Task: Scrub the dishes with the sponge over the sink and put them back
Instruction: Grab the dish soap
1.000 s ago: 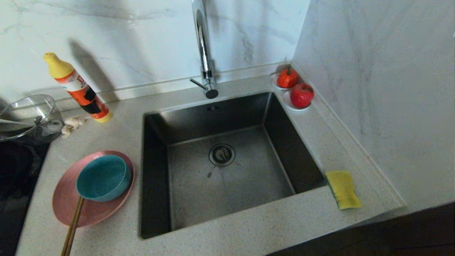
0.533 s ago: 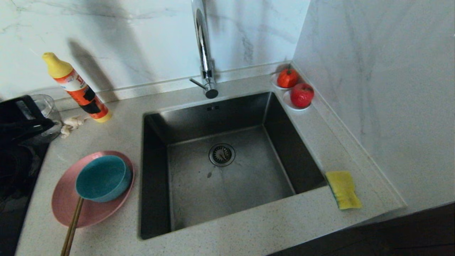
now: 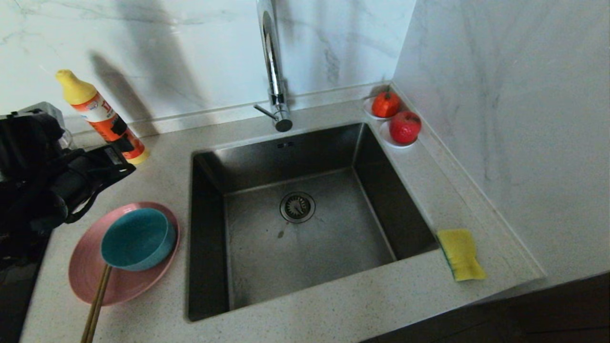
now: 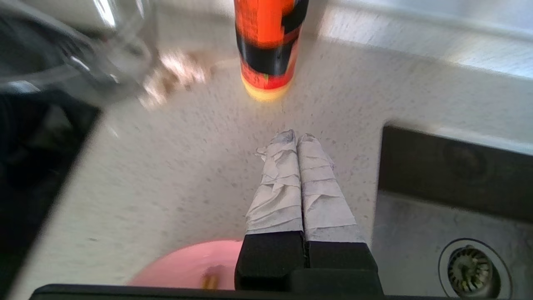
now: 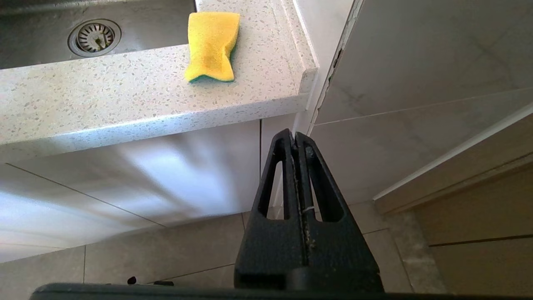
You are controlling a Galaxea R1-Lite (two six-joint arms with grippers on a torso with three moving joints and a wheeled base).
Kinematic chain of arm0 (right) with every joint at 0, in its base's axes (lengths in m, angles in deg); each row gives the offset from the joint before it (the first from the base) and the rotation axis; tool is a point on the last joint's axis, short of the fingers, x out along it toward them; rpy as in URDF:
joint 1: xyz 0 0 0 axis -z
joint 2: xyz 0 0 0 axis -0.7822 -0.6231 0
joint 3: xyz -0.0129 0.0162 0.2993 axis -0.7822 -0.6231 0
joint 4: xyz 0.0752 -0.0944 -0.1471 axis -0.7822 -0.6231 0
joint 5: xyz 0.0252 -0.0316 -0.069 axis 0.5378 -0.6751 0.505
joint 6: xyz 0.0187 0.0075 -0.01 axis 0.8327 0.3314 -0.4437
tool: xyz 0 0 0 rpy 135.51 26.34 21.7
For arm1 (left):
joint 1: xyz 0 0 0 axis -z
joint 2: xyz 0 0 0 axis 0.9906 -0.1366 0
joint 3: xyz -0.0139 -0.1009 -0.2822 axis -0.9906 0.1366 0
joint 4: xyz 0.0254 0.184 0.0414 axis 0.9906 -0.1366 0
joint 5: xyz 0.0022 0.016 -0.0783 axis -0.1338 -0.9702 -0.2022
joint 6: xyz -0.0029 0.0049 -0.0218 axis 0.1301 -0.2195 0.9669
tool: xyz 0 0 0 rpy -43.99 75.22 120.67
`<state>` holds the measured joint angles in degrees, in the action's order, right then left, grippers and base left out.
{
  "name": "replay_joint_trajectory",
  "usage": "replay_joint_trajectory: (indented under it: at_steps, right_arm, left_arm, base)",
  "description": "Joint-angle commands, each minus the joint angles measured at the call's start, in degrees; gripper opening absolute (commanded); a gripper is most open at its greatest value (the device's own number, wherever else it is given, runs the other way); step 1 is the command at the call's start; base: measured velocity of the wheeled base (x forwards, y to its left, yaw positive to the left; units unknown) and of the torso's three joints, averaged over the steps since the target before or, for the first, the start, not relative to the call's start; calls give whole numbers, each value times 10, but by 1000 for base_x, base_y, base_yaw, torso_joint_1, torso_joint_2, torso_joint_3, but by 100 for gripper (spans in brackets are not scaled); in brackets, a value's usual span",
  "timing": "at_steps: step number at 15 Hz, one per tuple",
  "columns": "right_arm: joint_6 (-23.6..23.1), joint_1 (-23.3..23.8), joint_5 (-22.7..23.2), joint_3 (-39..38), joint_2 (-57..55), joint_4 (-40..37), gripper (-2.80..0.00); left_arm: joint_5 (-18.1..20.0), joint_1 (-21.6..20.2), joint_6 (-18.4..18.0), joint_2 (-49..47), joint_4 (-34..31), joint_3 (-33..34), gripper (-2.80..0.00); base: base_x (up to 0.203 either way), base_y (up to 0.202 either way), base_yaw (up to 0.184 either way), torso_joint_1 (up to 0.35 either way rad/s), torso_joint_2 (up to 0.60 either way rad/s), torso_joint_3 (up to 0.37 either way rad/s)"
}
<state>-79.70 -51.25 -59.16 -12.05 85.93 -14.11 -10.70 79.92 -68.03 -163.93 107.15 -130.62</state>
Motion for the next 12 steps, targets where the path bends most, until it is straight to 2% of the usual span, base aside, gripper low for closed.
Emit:
replay_joint_trajectory:
  at_steps: [1, 2, 8, 10, 12]
  right_arm:
    - [0, 0, 0, 0, -1, 0, -280]
    - [0, 0, 0, 0, -1, 0, -280]
    - [1, 0, 0, 0, -1, 0, -280]
    - [0, 0, 0, 0, -1, 0, -280]
    - [1, 0, 0, 0, -1, 0, -280]
  left_arm:
    - [-5, 1, 13, -48, 1, -25, -84]
    - [-6, 2, 14, -53, 1, -28, 0]
    - [-6, -1, 48, -81, 5, -45, 0]
    - [-14, -10, 69, -94, 4, -60, 0]
    - [-20, -13, 72, -109, 4, -72, 0]
  base:
    - [0, 0, 0, 0, 0, 0]
    - [0, 0, 0, 0, 0, 0]
    - [0, 0, 0, 0, 0, 0]
    - [0, 0, 0, 0, 0, 0]
    - [0, 0, 0, 0, 0, 0]
